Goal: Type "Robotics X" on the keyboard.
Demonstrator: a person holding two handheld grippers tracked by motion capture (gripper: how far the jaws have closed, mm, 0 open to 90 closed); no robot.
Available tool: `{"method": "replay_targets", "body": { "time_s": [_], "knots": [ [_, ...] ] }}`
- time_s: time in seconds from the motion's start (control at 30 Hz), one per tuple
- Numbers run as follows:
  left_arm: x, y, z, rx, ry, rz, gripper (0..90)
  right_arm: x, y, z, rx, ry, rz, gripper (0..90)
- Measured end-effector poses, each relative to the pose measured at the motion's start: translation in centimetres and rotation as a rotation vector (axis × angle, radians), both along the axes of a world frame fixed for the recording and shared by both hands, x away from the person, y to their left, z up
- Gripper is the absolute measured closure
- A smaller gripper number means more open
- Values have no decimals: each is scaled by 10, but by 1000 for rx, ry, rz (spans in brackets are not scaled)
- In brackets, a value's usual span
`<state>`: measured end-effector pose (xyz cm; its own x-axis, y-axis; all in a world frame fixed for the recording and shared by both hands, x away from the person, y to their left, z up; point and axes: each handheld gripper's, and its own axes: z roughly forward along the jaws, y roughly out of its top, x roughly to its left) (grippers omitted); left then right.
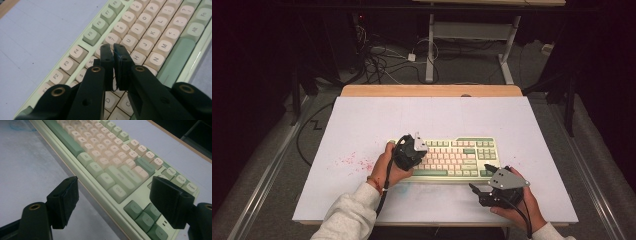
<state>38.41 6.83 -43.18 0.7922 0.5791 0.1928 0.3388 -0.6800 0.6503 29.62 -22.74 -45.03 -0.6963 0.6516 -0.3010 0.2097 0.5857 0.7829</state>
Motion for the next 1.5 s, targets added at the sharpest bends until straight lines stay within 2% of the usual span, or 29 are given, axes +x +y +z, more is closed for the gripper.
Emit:
{"method": "replay_targets", "body": {
  "time_s": [0.23, 0.3, 0.5, 0.67, 0.8, 1.2, 1.3, 1.5],
  "knots": [
    [-7, 5, 4, -20, -40, 0, 738, 0, -1, 1, 3, 0, -4, 236],
    [-8, 7, 4, -39, -44, -18, 713, 1, -2, 1, 3, -2, -5, 235],
    [-15, 13, 4, -59, -93, -26, 505, 1, -2, 2, 3, -5, -6, 236],
    [-22, 19, 4, -67, -146, -12, 375, 1, -2, 2, 4, -4, -9, 236],
    [-28, 25, 4, -88, -179, -26, 263, 1, -2, 2, 4, -4, -10, 236],
    [-45, 44, -3, -61, -245, 4, 186, 2, -4, 2, 10, -4, -13, 236],
    [-49, 49, -5, -69, -245, 17, 181, 3, -4, 2, 11, -4, -16, 236],
    [-57, 59, -10, -53, -240, 25, 181, 3, -3, 2, 11, -1, -17, 241]
  ]
}}
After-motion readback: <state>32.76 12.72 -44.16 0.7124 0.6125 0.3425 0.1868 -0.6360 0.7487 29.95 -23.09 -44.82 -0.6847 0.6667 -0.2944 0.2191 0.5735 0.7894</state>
